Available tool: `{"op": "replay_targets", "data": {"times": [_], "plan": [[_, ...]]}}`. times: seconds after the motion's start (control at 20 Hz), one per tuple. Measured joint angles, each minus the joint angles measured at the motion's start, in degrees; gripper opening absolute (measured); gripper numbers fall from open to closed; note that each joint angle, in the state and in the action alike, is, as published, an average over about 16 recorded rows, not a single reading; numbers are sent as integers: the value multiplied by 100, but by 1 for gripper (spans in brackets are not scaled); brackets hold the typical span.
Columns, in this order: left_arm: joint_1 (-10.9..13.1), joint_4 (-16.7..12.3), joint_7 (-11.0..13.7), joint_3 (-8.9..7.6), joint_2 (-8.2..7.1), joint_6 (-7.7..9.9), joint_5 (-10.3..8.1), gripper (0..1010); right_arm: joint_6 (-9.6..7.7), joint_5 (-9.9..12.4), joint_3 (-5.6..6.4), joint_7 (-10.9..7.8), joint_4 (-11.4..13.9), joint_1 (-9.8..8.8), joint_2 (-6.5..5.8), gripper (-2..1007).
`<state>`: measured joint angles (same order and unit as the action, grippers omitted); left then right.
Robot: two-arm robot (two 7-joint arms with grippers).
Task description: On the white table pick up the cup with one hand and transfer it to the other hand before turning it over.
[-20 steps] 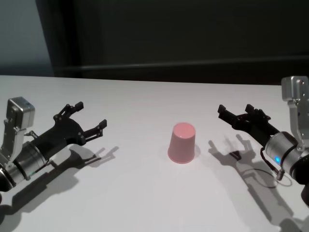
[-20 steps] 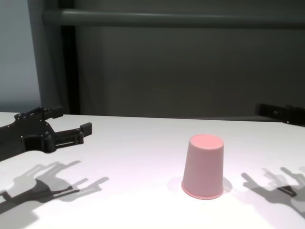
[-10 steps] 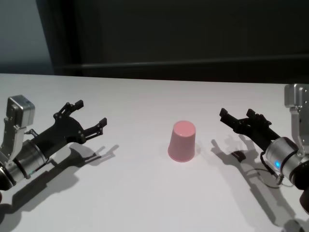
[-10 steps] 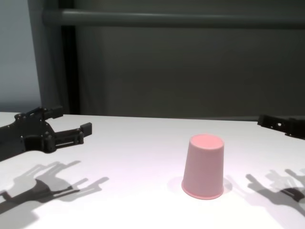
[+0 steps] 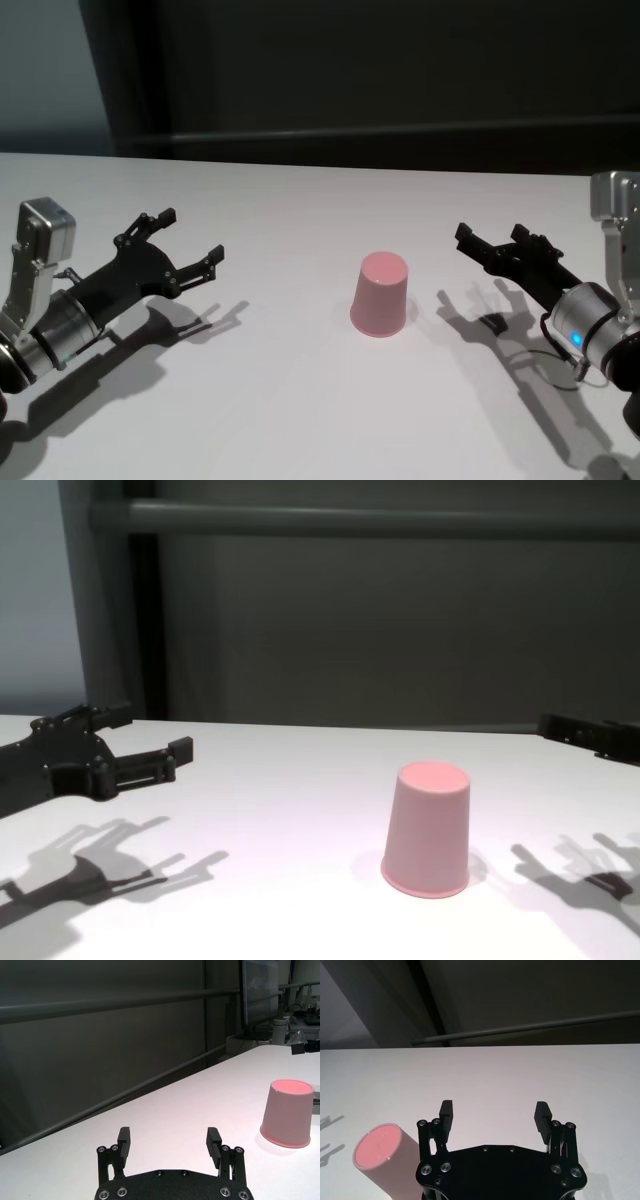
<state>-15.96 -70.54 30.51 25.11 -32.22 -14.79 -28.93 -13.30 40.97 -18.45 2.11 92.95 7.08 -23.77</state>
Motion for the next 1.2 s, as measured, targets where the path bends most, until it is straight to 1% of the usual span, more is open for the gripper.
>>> {"op": "replay_targets", "data": {"times": [1.2], "plan": [[0, 0, 0, 0, 0, 0, 0, 1003, -38, 10, -18, 0, 26, 26, -12, 1000]]}}
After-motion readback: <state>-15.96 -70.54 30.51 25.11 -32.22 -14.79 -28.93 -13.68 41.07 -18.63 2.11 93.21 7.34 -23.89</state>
